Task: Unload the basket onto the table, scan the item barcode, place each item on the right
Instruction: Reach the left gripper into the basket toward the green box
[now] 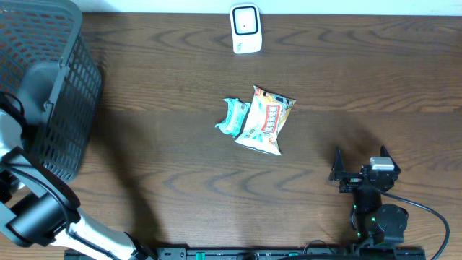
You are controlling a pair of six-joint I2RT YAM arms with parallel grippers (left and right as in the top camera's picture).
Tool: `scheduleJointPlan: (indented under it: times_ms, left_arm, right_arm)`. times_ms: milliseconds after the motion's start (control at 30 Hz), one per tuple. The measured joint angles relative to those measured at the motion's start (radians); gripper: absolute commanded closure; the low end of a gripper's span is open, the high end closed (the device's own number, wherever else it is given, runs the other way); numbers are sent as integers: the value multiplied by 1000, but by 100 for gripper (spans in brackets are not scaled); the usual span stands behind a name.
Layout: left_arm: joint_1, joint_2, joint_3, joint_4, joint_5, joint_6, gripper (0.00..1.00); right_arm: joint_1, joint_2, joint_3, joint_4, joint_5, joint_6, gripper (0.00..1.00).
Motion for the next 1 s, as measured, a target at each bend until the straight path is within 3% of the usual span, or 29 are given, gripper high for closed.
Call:
scheduleJointPlan:
  times_ms: [300,633,667,733,800,900,1000]
  left_arm:
    - [-2,-74,4,34,169,14,70]
    - [-2,-315,4,172,341,17,70]
    - [-2,-333,4,176,357,17,64]
    - [-2,-356,4,176,370,26,36]
    - [-2,-365,4,166,373,25,24]
    - [-2,-362,4,127,354,28,13]
    - [-2,-352,4,110,324,26,11]
  right_arm:
    - [0,0,0,0,0,0,1]
    - [0,0,0,0,0,0,1]
    - [0,0,0,0,0,0,1]
    - [0,0,0,0,0,0,1]
    - [0,0,0,0,0,0,1]
    - [0,0,0,0,0,0,1]
    - [0,0,0,0,0,0,1]
